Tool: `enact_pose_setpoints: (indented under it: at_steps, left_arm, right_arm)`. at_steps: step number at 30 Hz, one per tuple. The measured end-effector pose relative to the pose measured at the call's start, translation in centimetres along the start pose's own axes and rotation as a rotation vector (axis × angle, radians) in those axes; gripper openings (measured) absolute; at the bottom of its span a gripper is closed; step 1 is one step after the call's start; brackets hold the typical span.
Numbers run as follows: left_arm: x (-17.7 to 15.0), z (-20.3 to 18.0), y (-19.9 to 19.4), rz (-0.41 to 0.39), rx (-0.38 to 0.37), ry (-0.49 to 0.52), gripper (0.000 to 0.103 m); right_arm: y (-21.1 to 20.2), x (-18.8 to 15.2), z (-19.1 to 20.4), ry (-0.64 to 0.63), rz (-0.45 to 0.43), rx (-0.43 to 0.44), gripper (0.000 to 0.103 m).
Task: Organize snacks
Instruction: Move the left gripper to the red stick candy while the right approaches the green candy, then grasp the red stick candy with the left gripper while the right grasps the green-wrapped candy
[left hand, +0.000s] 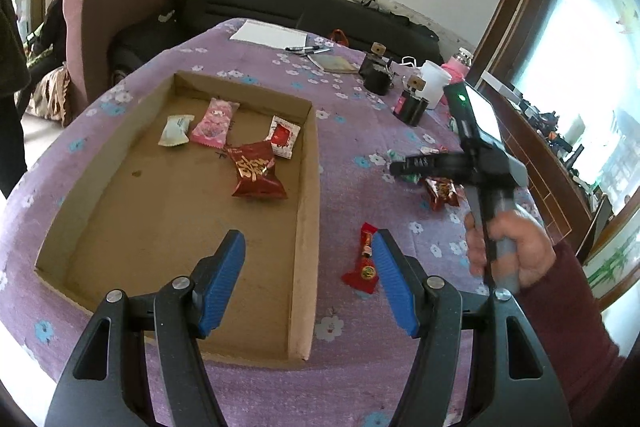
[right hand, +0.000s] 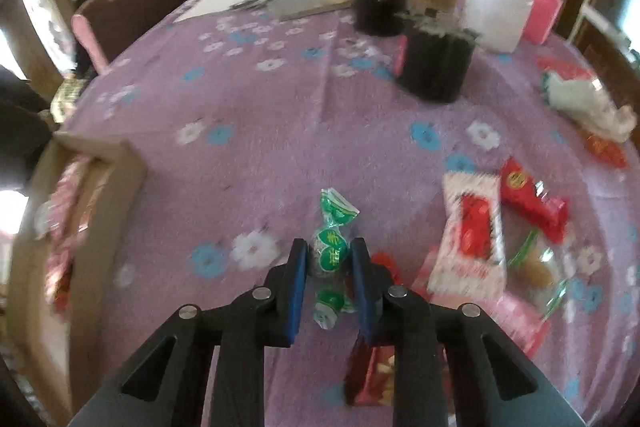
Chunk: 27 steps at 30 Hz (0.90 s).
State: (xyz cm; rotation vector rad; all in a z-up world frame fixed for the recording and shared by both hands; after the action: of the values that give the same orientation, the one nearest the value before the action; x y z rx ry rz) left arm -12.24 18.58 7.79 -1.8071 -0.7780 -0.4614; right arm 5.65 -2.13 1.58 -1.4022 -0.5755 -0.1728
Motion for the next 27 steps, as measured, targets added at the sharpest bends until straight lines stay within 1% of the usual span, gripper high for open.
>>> enact_pose_setpoints:
  at_steps: [4, 6, 8, 9, 10, 11, 12, 13, 14, 15, 16, 17, 18, 19, 20, 22, 23, 25, 27]
  left_arm:
    - [-0.2, -0.4, -0.1, -0.002, 0.000, 0.006, 0.065]
    - [-0.4, -1.0, 0.3, 0.009, 0.005, 0.019, 0.065]
    - [-0.5, -1.6, 0.4, 0.018, 0.004, 0.023, 0.065]
    - [-0.5, -1.9, 0.1, 0.014, 0.010, 0.022, 0.065]
    - [-0.5, -2.0, -0.3, 0.005, 0.017, 0.019, 0.065]
    - [-0.6, -2.2, -1.1, -0.011, 0.029, 0.011, 0.065]
    - [-0.7, -2.1, -2.0, -0.026, 0.045, -0.003, 0.065]
    - [-0.8, -2.0, -2.9, -0.038, 0.061, -0.018, 0.065]
    - [-1.0, -1.6, -4.1, -0.047, 0.079, -0.041, 0.065]
    - [-1.0, -1.3, -5.2, -0.052, 0.092, -0.058, 0.065]
    - [-1.1, -0.7, -6.6, -0.069, 0.109, -0.079, 0.065]
    - [-1.2, 0.0, -8.3, -0.097, 0.138, -0.106, 0.065]
    - [-1.4, 0.8, -9.8, -0.120, 0.176, -0.127, 0.065]
    - [-1.6, 1.5, -11.3, -0.141, 0.220, -0.146, 0.065]
    - [-1.7, 2.3, -12.5, -0.163, 0.257, -0.167, 0.065]
    - [-1.9, 3.4, -14.5, -0.193, 0.310, -0.206, 0.065]
    - [-1.9, 3.9, -15.4, -0.204, 0.326, -0.227, 0.065]
    - [-1.8, 4.3, -16.9, -0.223, 0.334, -0.258, 0.065]
    - [-1.6, 3.9, -18.1, -0.249, 0.344, -0.250, 0.065]
  right_arm:
    - [-1.4, -2.5, 1.7, -0.046, 0.012, 0.077, 0.023]
    - [-2.1, -4.0, 2.1, -0.040, 0.041, 0.162, 0.023]
    - [-2.8, -5.2, 2.2, -0.042, 0.039, 0.213, 0.026]
    - [-3.1, -5.5, 1.9, -0.032, 0.012, 0.240, 0.026]
    - [-3.9, -5.8, 1.6, -0.022, -0.045, 0.254, 0.026]
    - [-4.6, -6.0, 1.3, -0.017, -0.103, 0.250, 0.027]
    - [-5.5, -6.2, 0.7, -0.010, -0.188, 0.241, 0.037]
    - [-6.3, -6.7, 0.3, 0.002, -0.266, 0.229, 0.049]
    - [-6.8, -7.2, -0.1, 0.015, -0.322, 0.217, 0.053]
    - [-7.0, -7.7, -0.5, 0.036, -0.341, 0.210, 0.055]
    - [-7.0, -7.9, -0.5, 0.042, -0.332, 0.247, 0.055]
    - [-7.0, -7.8, -0.5, 0.045, -0.344, 0.280, 0.054]
    - [-7.0, -8.0, -0.4, 0.042, -0.360, 0.257, 0.056]
    - [-6.7, -8.1, -0.1, 0.029, -0.358, 0.215, 0.058]
    - [-6.5, -8.0, 0.1, 0.016, -0.353, 0.197, 0.058]
    - [-6.4, -8.0, 0.7, -0.014, -0.366, 0.162, 0.058]
    - [-6.8, -8.3, 0.7, -0.027, -0.377, 0.140, 0.058]
    - [-7.3, -8.5, 0.9, -0.046, -0.405, 0.107, 0.058]
    - [-7.3, -8.6, 0.8, -0.058, -0.418, 0.071, 0.058]
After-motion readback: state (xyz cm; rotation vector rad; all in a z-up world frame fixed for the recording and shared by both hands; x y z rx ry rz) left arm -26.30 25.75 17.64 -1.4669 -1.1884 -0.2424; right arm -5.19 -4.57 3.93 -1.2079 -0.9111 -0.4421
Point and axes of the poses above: each gripper's, at about its wrist camera, not at the fingertips, and y roughly the way its jaws point, z to its left, x to its top, the point moved 2 cm from there along y, roughly the way its jaws point, and after that the axes turned 6 degrees about -y, right-handed, at the moved point
